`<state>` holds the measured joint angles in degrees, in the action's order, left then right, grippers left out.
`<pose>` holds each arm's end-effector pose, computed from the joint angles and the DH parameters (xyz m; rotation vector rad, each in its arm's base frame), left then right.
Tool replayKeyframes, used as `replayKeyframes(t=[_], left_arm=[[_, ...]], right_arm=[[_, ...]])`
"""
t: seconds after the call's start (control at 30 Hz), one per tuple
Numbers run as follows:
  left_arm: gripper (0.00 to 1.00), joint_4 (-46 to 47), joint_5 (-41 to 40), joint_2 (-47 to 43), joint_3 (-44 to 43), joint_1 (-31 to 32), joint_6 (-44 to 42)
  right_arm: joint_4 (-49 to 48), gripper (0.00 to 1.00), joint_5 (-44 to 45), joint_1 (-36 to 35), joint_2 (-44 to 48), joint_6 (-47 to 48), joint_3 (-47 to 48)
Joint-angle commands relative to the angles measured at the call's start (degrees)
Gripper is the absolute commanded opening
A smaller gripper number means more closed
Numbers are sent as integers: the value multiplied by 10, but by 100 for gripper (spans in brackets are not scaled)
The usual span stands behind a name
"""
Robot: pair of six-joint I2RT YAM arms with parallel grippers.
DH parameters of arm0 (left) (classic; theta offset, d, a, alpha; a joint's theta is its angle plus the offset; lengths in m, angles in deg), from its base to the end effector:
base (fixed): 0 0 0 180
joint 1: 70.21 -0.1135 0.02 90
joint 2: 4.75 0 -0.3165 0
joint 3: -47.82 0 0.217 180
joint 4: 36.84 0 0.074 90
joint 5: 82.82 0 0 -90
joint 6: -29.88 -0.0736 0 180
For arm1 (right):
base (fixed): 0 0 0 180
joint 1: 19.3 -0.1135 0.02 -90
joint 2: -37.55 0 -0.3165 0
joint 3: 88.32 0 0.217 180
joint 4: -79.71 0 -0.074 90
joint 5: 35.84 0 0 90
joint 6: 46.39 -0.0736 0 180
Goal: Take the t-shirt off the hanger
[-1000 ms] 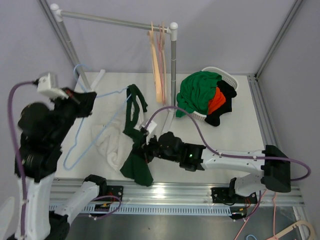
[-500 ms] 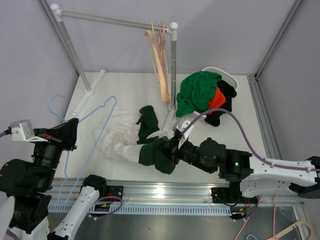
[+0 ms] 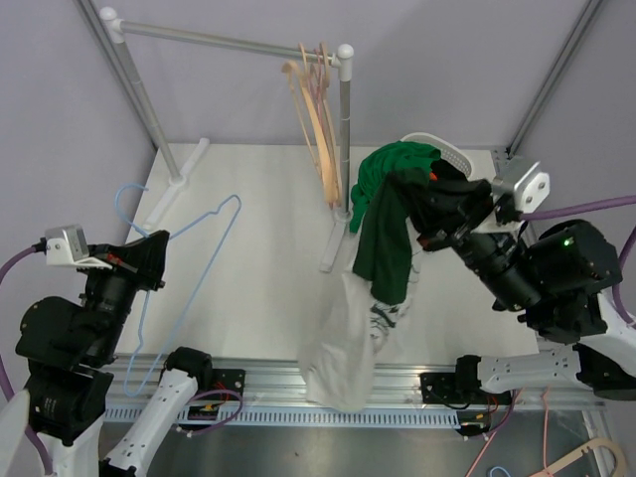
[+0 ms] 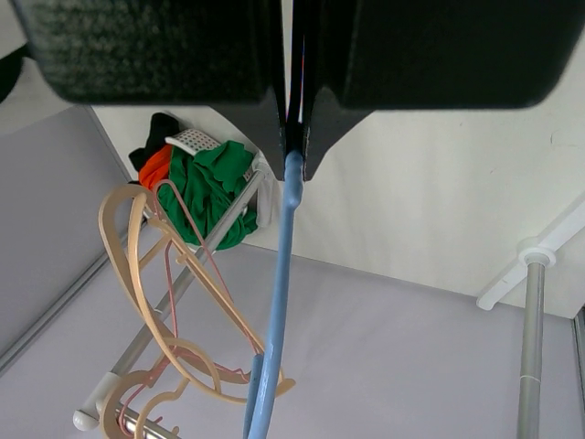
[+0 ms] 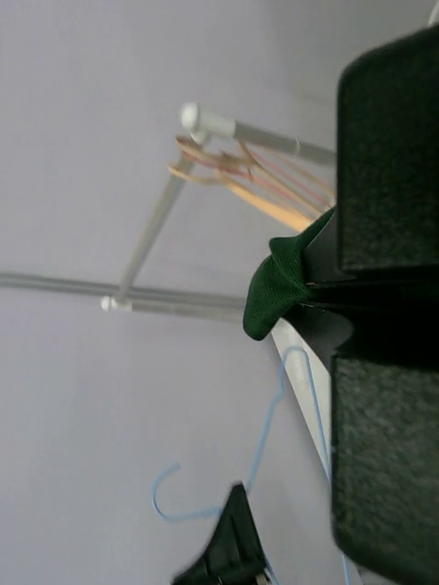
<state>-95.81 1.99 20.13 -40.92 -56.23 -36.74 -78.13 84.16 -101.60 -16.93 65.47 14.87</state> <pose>-0.0224 0.0124 0.4540 -0.1968 1.4898 -0.4592 0.0502 0.0967 0.5957 -0.5738 1.0504 0.6398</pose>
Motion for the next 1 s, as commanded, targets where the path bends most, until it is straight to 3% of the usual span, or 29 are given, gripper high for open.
replayKeyframes(t=[0.0,0.13,0.23,0.33,0.37,0.43,0.47,0.6,0.7,0.97], left_arm=[[1,20,10,10,-15,-1,-12],[1,21,11,14,-14,-1,-12],[1,24,16,16,-14,-1,-12],[1,26,18,17,-13,-1,-13],[1,26,19,18,-13,-1,-13],[1,24,22,19,-15,-1,-14],[1,24,23,20,-14,-1,-14],[1,23,27,18,-13,-1,-18],[1,25,27,21,-5,-1,-20],[1,46,39,34,13,-1,-18]], right_arm=[[-40,0,-29,49,-19,99,79],[-44,0,-68,112,-50,130,134],[13,0,-112,138,-96,134,208],[22,0,-107,161,-153,165,238],[18,0,-121,205,-172,161,245],[28,0,-168,280,-191,119,281],[36,0,-236,375,-205,54,291],[-14,0,-380,572,-236,-91,308],[-61,0,-423,654,-271,-159,323],[-232,0,-443,760,-392,-295,407]])
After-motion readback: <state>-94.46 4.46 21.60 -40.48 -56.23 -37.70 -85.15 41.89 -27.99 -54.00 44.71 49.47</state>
